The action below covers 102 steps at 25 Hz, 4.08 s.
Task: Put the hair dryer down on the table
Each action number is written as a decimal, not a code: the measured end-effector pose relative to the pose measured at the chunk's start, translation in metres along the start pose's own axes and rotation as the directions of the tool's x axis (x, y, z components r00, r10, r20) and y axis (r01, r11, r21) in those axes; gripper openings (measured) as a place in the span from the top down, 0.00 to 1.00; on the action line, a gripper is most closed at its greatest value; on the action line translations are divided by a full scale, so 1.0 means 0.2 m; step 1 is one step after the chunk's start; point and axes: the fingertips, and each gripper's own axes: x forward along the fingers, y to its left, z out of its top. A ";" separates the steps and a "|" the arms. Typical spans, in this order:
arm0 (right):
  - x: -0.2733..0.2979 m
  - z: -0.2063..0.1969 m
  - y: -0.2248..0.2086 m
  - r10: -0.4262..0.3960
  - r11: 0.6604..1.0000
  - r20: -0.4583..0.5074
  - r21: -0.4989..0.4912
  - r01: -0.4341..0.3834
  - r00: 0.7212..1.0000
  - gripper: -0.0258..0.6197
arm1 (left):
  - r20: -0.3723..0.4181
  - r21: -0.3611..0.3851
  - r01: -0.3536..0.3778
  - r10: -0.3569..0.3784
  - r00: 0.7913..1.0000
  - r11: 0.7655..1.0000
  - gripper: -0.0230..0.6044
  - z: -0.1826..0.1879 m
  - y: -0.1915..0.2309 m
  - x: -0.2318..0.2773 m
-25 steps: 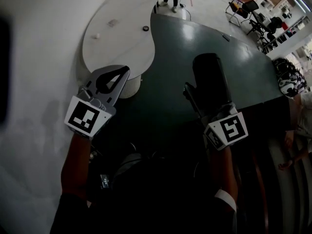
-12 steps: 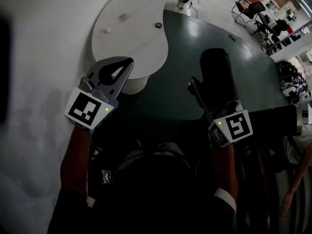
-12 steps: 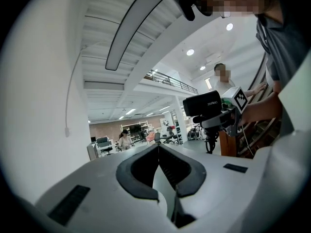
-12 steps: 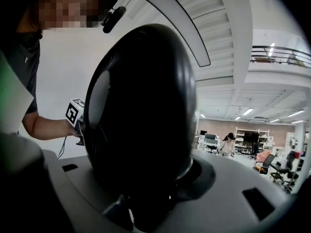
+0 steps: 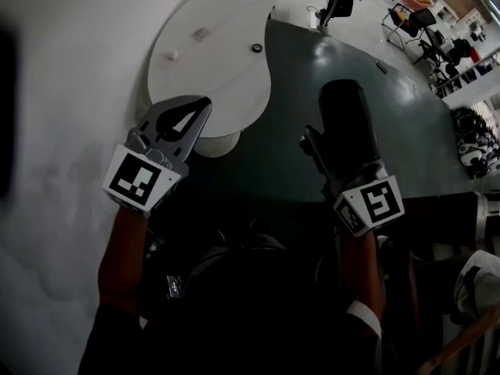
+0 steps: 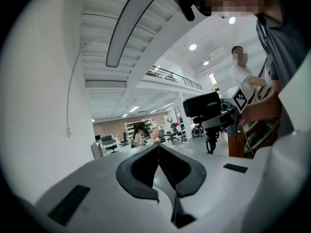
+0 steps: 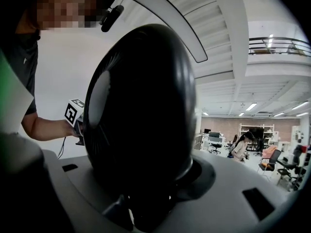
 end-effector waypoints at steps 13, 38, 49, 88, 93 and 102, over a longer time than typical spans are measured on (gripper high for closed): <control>-0.06 0.01 -0.35 0.061 0.998 0.062 0.021 -0.062 0.996 0.61 | -0.012 0.021 -0.058 0.058 0.998 0.998 0.96 0.11 -0.10 0.31; 0.46 0.08 -0.25 -0.006 1.000 0.045 0.008 0.005 0.999 0.61 | 0.024 0.025 -0.012 0.012 1.000 1.000 0.96 -0.01 0.50 0.27; 0.45 0.12 -0.20 -0.040 0.999 0.004 -0.017 0.040 0.999 0.61 | 0.034 -0.008 0.014 -0.014 0.999 1.000 0.96 -0.01 0.53 0.23; 0.89 0.02 -0.77 0.131 0.991 0.009 0.022 -0.132 0.991 0.61 | -0.060 -0.039 -0.130 0.128 0.990 0.991 0.96 -0.13 0.78 0.77; 1.16 -0.01 -0.71 0.104 0.994 -0.019 0.032 -0.103 0.994 0.61 | -0.053 -0.043 -0.095 0.093 0.994 0.995 0.96 -0.22 1.04 0.75; 1.21 0.07 -0.64 0.092 0.996 -0.042 0.019 -0.091 0.995 0.61 | -0.039 -0.053 -0.090 0.088 0.995 0.995 0.96 -0.17 1.14 0.65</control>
